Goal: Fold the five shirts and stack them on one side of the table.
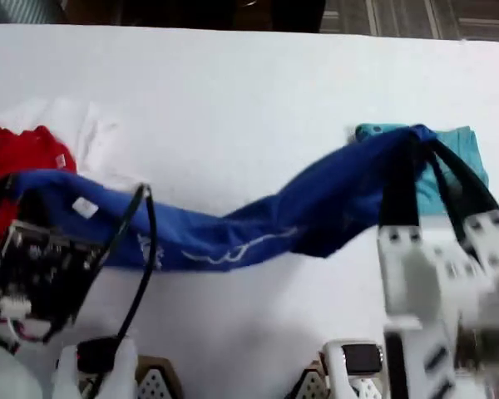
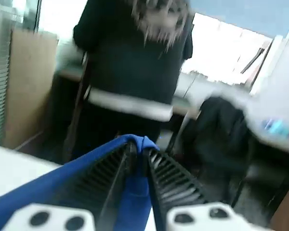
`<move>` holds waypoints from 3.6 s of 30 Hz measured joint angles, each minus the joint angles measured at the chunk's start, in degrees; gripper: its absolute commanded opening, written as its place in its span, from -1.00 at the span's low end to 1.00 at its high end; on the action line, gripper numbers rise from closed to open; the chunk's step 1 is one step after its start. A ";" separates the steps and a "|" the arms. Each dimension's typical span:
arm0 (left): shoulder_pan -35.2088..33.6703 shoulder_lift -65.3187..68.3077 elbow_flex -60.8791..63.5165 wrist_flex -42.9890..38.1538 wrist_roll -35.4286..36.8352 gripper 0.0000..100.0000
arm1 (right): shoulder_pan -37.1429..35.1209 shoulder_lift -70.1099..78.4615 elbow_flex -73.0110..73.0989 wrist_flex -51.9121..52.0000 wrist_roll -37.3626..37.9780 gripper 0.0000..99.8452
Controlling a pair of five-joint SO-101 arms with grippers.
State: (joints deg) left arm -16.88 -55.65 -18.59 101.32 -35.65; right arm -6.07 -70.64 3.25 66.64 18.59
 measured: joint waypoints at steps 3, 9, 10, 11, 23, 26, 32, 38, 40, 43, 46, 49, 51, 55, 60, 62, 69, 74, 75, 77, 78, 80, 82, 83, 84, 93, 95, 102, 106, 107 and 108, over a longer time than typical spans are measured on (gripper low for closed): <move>0.00 -1.85 0.00 0.00 0.00 -0.95 | -0.09 -1.05 -4.40 0.00 2.46 -0.96; 0.00 -3.87 -0.18 -2.02 2.64 -0.95 | -0.09 -1.32 -7.30 0.35 3.25 -0.96; 0.00 -3.87 -0.18 -2.29 2.90 -0.95 | -0.09 -1.32 -7.30 0.18 3.25 -0.96; 0.00 -3.87 -0.18 -2.81 2.99 -0.95 | 0.18 -1.32 -7.30 -0.35 3.25 -0.96; 0.00 -4.04 -0.18 -14.51 3.16 -0.95 | 4.75 1.41 -7.38 -4.92 4.84 -0.96; 0.00 -4.22 -0.62 -15.47 3.16 -0.95 | 5.19 1.23 -7.38 -6.51 4.84 -0.96; 0.00 -4.22 -6.33 -15.65 5.10 -0.95 | 5.19 -0.88 -8.35 -7.03 4.84 -0.96; 0.00 -4.48 -8.97 -15.65 5.27 -0.95 | 5.36 -2.73 -13.71 -7.03 4.84 -0.96; 0.00 -4.48 -8.97 -15.56 5.27 -0.95 | 5.36 -2.81 -15.03 -6.51 4.84 -0.96; 0.00 -4.48 -8.97 -14.15 5.27 -0.95 | 5.36 -3.08 -15.56 -5.54 4.84 -0.96; 0.00 -4.48 -9.05 -12.66 5.27 -0.95 | 5.36 -3.08 -15.56 -5.36 4.84 -0.96; -0.09 -4.48 -9.14 -9.85 5.27 -0.95 | 5.36 -3.08 -15.56 -5.36 4.84 -0.96; -1.32 -4.48 -9.14 -7.91 5.27 -0.95 | 5.36 -3.08 -15.56 -4.84 4.84 -0.96; -4.57 -4.48 -9.14 -6.77 7.38 -0.95 | 5.36 -3.08 -15.56 -3.52 4.84 -0.96; -8.18 -4.48 -9.14 -5.54 13.27 -0.95 | 5.36 -3.08 -15.56 -1.76 4.84 -0.96; -8.79 -4.48 -9.14 -5.45 15.12 -0.95 | 5.36 -3.08 -15.56 -1.14 4.84 -0.96; -8.00 -4.48 -8.00 -3.87 16.88 -0.95 | 5.36 -3.08 -15.56 -0.53 4.84 -0.96; 0.09 -4.48 -0.44 -5.19 17.05 -0.95 | 5.36 -3.08 -15.56 -0.35 4.84 -0.96; 0.70 -4.48 1.67 -5.89 18.02 -0.95 | 5.36 -3.08 -15.56 0.00 4.84 -0.96; 0.97 -4.48 5.71 -7.74 19.96 -0.95 | 5.36 -3.08 -15.56 0.97 4.84 -0.96; 1.05 -4.40 7.30 -8.70 20.75 -0.95 | 5.54 -3.08 -15.56 1.32 4.84 -0.96; 1.05 -4.40 8.62 -10.02 21.45 -0.95 | 7.30 -3.08 -15.56 1.41 4.84 -0.96; 1.05 -4.40 8.62 -10.90 21.80 -0.95 | 9.23 -3.08 -15.56 1.41 4.84 -0.96; 1.05 -4.40 8.53 -10.99 21.80 -0.95 | 9.76 -3.08 -15.56 1.41 4.84 -0.96; 1.05 -4.40 8.44 -11.16 21.80 -0.95 | 10.02 -3.08 -15.38 1.41 4.84 -0.96; 0.44 -4.40 1.05 -7.82 21.80 -0.95 | 10.90 -3.16 -10.55 1.41 4.84 -0.96; -1.49 -4.40 0.53 -7.65 21.80 -0.95 | 10.90 -3.16 -10.55 1.41 4.84 -0.96; -3.96 -4.40 0.53 -7.65 21.80 -0.95 | 10.90 -3.16 -10.29 1.41 4.84 -0.96; -3.96 -4.40 0.53 -7.65 22.86 -0.95 | 10.90 -3.16 -10.20 1.41 4.84 -0.96; -3.96 -4.40 0.53 -7.65 22.86 -0.95 | 11.16 -3.16 -10.20 1.41 4.84 -0.96; -4.22 -4.40 0.53 -7.65 22.86 -0.95 | 11.87 -3.16 -10.20 1.41 4.84 -0.96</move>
State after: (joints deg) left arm -21.10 -60.04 -18.07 93.67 -12.79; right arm 5.80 -73.80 -6.95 68.04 23.43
